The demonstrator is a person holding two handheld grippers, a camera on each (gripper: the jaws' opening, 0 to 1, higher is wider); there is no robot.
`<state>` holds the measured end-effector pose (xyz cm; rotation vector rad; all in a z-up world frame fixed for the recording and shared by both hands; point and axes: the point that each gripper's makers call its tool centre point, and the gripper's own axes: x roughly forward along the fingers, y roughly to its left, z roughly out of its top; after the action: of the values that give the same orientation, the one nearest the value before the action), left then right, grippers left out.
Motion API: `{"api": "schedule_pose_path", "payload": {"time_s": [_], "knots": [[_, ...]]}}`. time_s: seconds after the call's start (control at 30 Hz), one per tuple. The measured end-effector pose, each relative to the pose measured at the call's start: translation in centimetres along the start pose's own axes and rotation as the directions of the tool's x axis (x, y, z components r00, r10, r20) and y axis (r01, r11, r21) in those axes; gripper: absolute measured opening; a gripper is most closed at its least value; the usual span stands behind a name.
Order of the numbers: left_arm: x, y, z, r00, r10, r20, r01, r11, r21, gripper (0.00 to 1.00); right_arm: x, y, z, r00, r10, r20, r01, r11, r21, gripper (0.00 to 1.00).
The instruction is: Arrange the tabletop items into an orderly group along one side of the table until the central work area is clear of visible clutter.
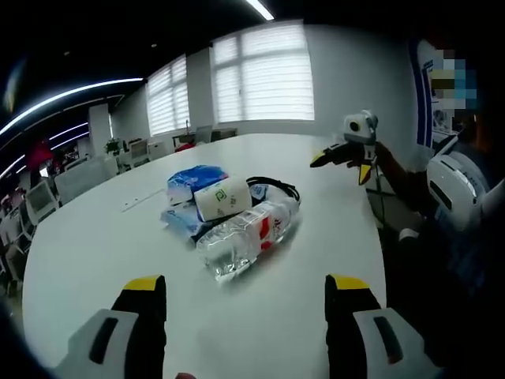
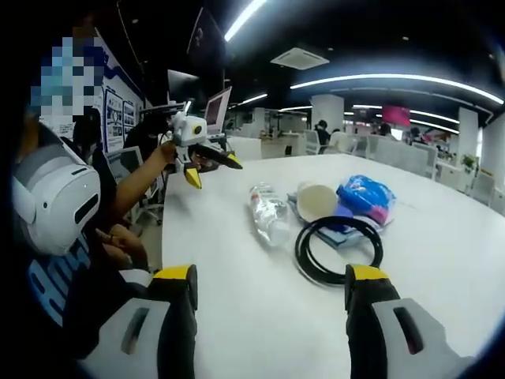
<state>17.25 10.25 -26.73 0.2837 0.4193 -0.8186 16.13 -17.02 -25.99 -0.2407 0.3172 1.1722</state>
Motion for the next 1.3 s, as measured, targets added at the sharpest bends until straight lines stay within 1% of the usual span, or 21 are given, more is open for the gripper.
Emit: {"api": "schedule_pose_path", "payload": {"time_s": [0.37, 0.5, 0.77, 1.1, 1.3], "knots": [[0.4, 0.4, -0.1, 1.0, 0.002, 0.001, -0.002, 1.0, -0.007, 0.8, 0.2, -0.1, 0.5, 1.0, -0.001, 0.009, 0.001, 1.0, -0.005, 0.72], [0.7, 0.4, -0.2, 1.0, -0.001, -0.003, 0.001, 1.0, -0.005, 0.8, 0.5, -0.1, 0.4, 1.0, 0.003, 0.001, -0.003, 1.0, -0.013, 0.71], [1.1, 0.4, 0.1, 1.0, -0.001, 0.0, 0.001, 1.0, 0.005, 0.79, 1.0, 0.0, 0.8, 1.0, 0.016, 0.011, -0.016, 1.0, -0.016, 0.69], [1.6, 0.3, 0.0, 1.0, -0.009, -0.006, 0.009, 1.0, 0.009, 0.77, 1.7, 0.2, 1.1, 0.999, 0.03, 0.021, -0.03, 0.999, -0.012, 0.67], [2.1, 0.1, 0.3, 1.0, -0.018, -0.005, 0.018, 1.0, 0.011, 0.76, 2.1, 0.3, 1.0, 0.999, 0.039, 0.015, -0.038, 0.999, -0.011, 0.67]]}}
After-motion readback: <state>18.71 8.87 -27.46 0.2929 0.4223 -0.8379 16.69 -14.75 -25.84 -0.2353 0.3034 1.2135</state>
